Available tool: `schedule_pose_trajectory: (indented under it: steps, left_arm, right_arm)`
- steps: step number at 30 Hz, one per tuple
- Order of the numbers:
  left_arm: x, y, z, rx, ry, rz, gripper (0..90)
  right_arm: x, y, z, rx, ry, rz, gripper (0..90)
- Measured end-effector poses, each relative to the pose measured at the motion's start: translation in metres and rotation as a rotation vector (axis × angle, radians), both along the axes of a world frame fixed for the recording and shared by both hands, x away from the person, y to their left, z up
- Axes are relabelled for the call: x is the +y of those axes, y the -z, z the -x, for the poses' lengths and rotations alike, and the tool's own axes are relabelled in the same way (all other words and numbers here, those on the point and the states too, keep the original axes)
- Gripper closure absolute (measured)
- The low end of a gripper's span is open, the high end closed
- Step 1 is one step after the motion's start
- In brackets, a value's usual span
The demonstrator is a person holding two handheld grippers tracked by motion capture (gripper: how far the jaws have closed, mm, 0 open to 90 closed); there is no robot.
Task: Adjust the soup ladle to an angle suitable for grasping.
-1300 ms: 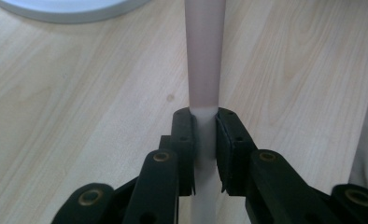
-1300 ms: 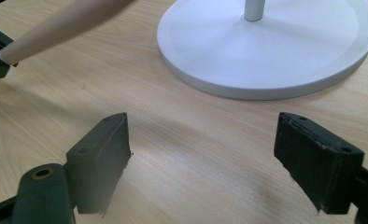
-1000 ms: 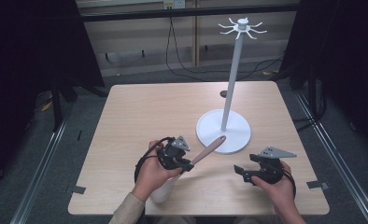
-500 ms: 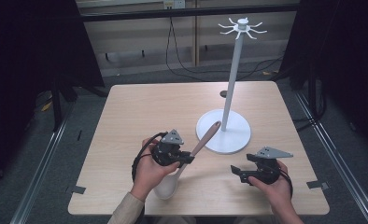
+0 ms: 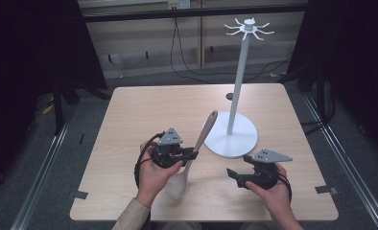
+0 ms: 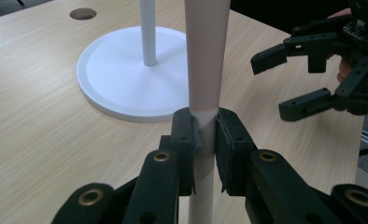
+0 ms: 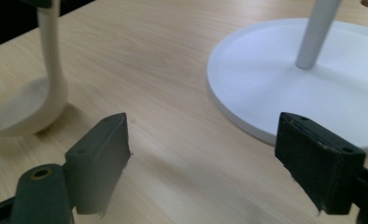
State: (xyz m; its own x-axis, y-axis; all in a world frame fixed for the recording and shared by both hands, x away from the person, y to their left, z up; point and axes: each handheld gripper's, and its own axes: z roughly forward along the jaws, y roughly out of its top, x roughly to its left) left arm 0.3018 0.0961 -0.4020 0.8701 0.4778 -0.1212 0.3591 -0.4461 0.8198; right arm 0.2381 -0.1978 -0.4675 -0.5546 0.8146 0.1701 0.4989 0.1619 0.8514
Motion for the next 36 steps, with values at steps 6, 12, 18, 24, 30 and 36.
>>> schedule_pose_trajectory:
  steps: [6, 12, 18, 24, 30, 36]
  left_arm:
    - [-0.006, -0.002, 0.003, -0.022, -0.005, 0.011, 78.9]
    - [-0.013, 0.0, 0.004, -0.022, -0.003, 0.012, 78.8]
    - [-0.016, -0.001, 0.007, -0.04, -0.013, 0.011, 78.8]
    - [-0.016, -0.01, 0.011, -0.064, -0.017, 0.036, 78.8]
    - [-0.015, -0.012, 0.013, -0.07, -0.023, 0.054, 78.8]
    - [-0.016, -0.012, 0.014, -0.071, -0.027, 0.072, 78.7]
  right_arm:
    - [0.025, -0.008, 0.0, -0.021, -0.052, -0.047, 21.7]
    - [0.046, -0.013, 0.001, -0.032, -0.083, -0.079, 29.0]
    - [0.063, -0.015, -0.002, -0.028, -0.081, -0.119, 40.3]
    - [0.078, -0.02, -0.005, -0.051, -0.101, -0.137, 52.3]
    - [0.085, -0.019, -0.008, -0.054, -0.093, -0.153, 60.5]
    - [0.089, -0.021, -0.009, -0.071, -0.077, -0.163, 66.6]
